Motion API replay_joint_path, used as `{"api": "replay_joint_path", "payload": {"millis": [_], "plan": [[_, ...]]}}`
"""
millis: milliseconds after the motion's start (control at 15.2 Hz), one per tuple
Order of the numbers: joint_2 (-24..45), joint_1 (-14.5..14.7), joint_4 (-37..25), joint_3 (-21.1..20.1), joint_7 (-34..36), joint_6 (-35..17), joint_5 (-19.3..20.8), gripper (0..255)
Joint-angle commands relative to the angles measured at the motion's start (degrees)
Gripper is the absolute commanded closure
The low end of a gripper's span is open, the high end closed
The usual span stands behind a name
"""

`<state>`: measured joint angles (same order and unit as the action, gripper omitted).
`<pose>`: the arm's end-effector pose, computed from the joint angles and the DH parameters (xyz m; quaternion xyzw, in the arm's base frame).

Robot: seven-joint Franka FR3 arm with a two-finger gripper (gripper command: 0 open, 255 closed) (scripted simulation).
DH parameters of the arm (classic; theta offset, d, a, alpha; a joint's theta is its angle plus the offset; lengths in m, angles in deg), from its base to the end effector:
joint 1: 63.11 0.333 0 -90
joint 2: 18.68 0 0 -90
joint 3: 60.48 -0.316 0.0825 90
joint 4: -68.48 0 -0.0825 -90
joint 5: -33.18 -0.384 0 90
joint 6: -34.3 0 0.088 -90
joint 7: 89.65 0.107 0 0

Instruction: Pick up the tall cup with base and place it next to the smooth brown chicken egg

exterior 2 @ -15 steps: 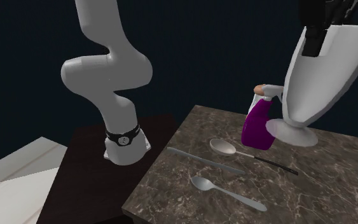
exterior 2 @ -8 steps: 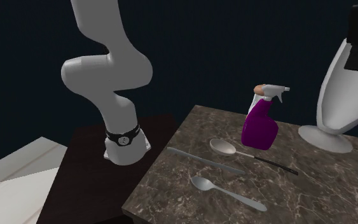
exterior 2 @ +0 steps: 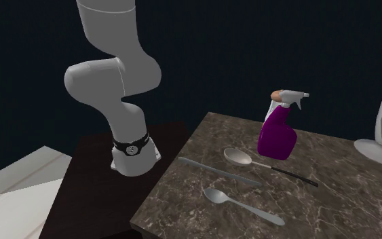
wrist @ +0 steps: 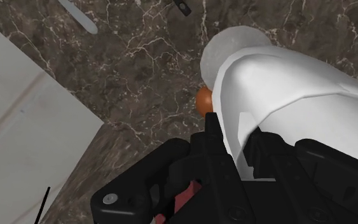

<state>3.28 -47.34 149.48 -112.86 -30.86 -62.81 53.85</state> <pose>0.3533 0.5411 0.5520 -0.9962 -0.0787 -0.0360 0.0062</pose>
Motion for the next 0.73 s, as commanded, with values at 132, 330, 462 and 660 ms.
{"api": "replay_joint_path", "payload": {"millis": [132,330,462,660], "plan": [[4.0,3.2,-1.7,1.3,2.1,-1.1,3.1,255],[3.9,2.6,0.8,1.4,2.4,-3.4,3.1,255],[4.0,2.3,2.3,1.4,2.7,-4.9,3.3,255],[4.2,1.9,4.5,1.6,3.1,-7.1,3.6,255]]}}
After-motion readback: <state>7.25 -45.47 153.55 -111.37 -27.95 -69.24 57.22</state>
